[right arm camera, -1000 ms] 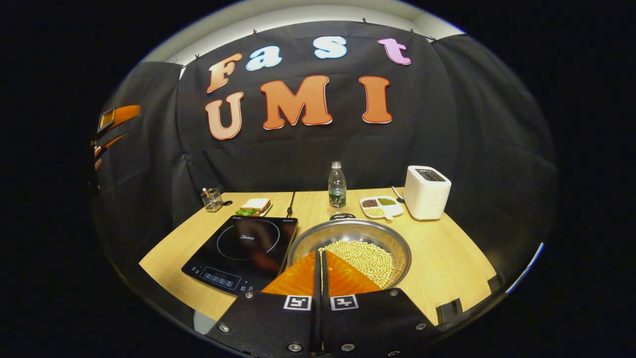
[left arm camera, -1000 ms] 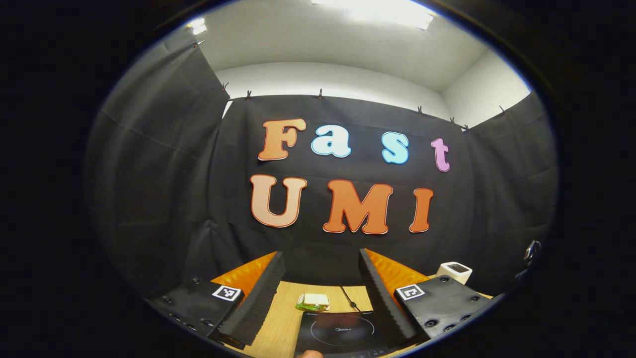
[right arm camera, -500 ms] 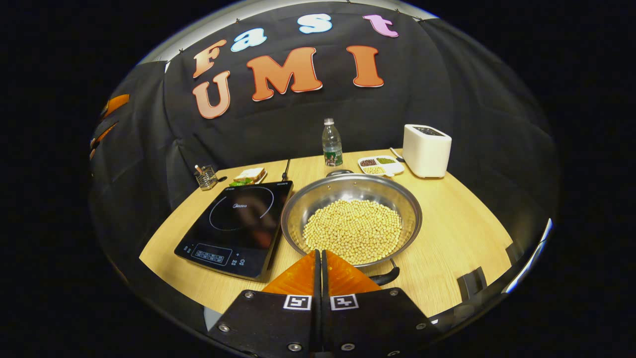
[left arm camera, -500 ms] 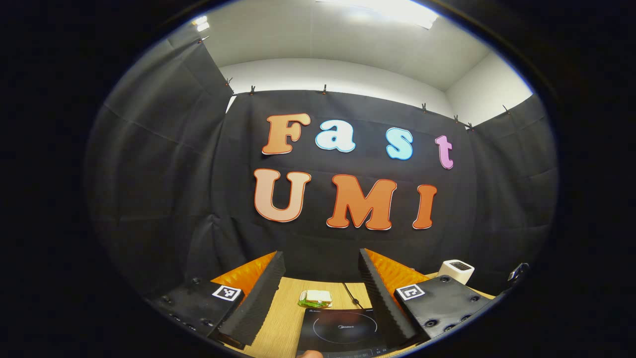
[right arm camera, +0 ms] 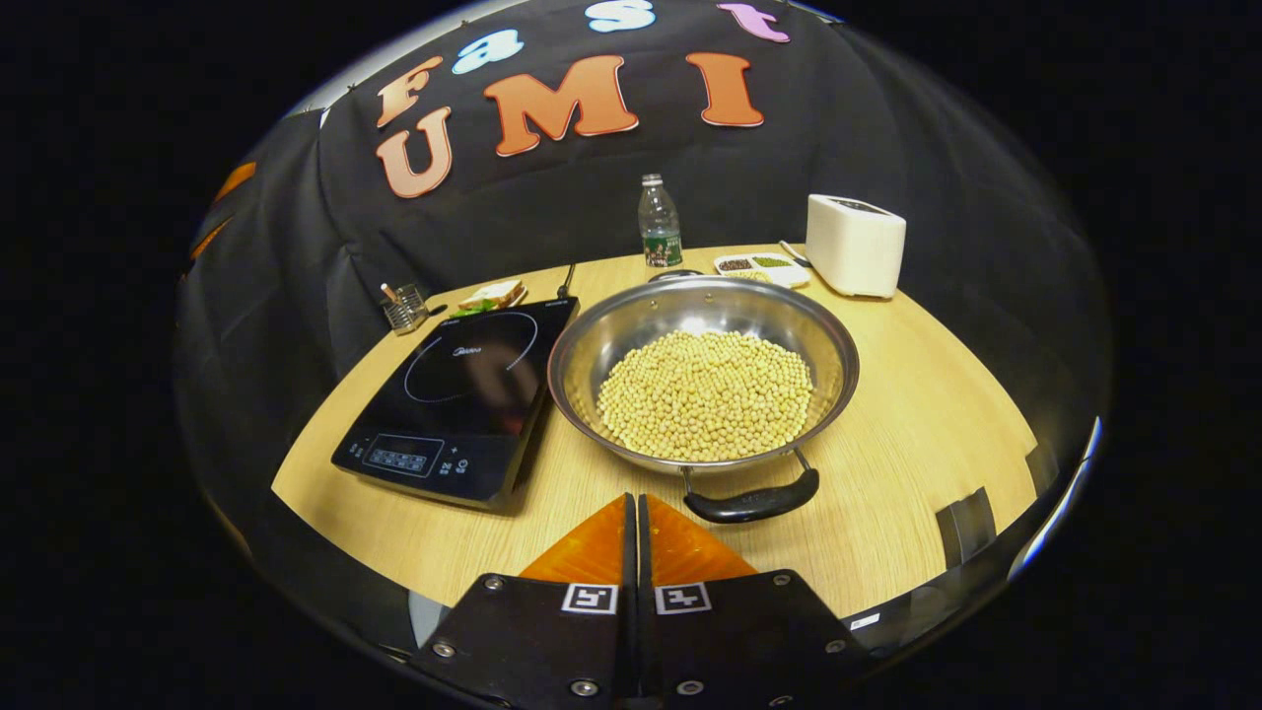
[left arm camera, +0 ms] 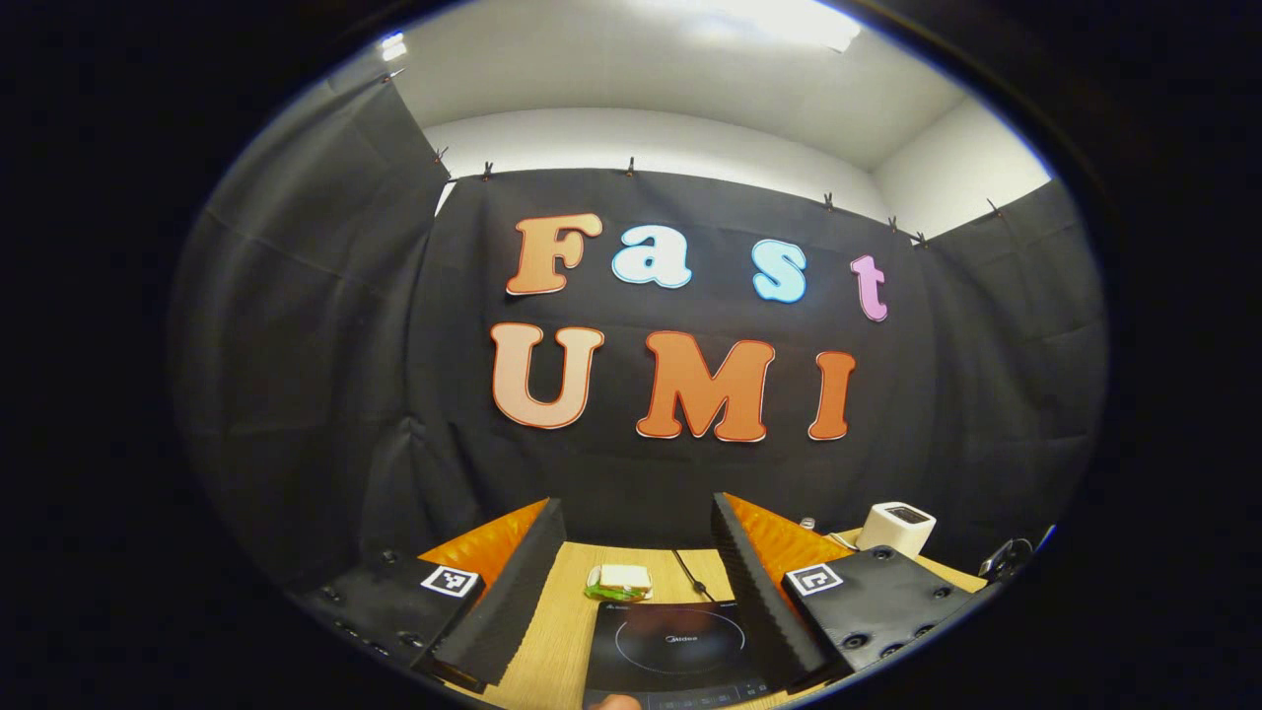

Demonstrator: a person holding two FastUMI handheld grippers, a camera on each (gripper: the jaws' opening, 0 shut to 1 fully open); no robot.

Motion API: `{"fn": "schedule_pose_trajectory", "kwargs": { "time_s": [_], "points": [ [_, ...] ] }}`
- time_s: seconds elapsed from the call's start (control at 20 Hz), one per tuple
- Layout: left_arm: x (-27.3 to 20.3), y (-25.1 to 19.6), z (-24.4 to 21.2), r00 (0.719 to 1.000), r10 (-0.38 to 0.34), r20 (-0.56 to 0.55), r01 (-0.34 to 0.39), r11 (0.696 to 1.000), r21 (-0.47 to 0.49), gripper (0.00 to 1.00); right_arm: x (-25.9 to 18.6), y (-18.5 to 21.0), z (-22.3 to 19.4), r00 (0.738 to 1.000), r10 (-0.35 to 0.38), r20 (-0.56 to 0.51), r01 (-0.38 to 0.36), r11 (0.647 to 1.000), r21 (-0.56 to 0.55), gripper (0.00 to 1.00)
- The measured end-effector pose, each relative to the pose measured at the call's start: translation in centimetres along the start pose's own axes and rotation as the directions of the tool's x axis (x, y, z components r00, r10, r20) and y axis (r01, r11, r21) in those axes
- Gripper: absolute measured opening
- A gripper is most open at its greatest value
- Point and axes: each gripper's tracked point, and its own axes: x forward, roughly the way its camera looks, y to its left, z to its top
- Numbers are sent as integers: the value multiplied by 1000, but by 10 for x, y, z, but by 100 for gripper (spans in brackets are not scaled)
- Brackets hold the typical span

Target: First push the handle of the pot to place it horizontally, then grasp the pot with both hands and set it on the induction cooktop.

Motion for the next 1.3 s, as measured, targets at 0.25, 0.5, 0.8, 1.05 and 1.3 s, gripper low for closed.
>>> {"fn": "schedule_pose_trajectory", "kwargs": {
  "time_s": [0.25, 0.5, 0.8, 1.05, 1.3],
  "points": [
    [1, -3, -4, 1000, 1, -15, -1, 1000, 14, 99, 9, -7, -5, 999, 31, -38, -28, 996, 86, 0],
    [5, -8, -6, 1000, 4, -27, -3, 1000, 10, 98, 13, -27, -2, 999, -9, -39, 11, 998, 59, 0],
    [13, -19, -6, 999, -4, -32, 4, 1000, 8, 98, 13, -54, 3, 998, -48, -42, 52, 995, 86, 0],
    [20, -28, 4, 1000, -12, -13, 12, 1000, 22, 98, 20, -73, 10, 996, -82, -47, 85, 993, 87, 0],
    [27, -36, 7, 1000, -24, -6, 24, 999, 37, 98, 28, -99, 9, 986, -155, -68, 160, 984, 84, 0]
  ]
}}
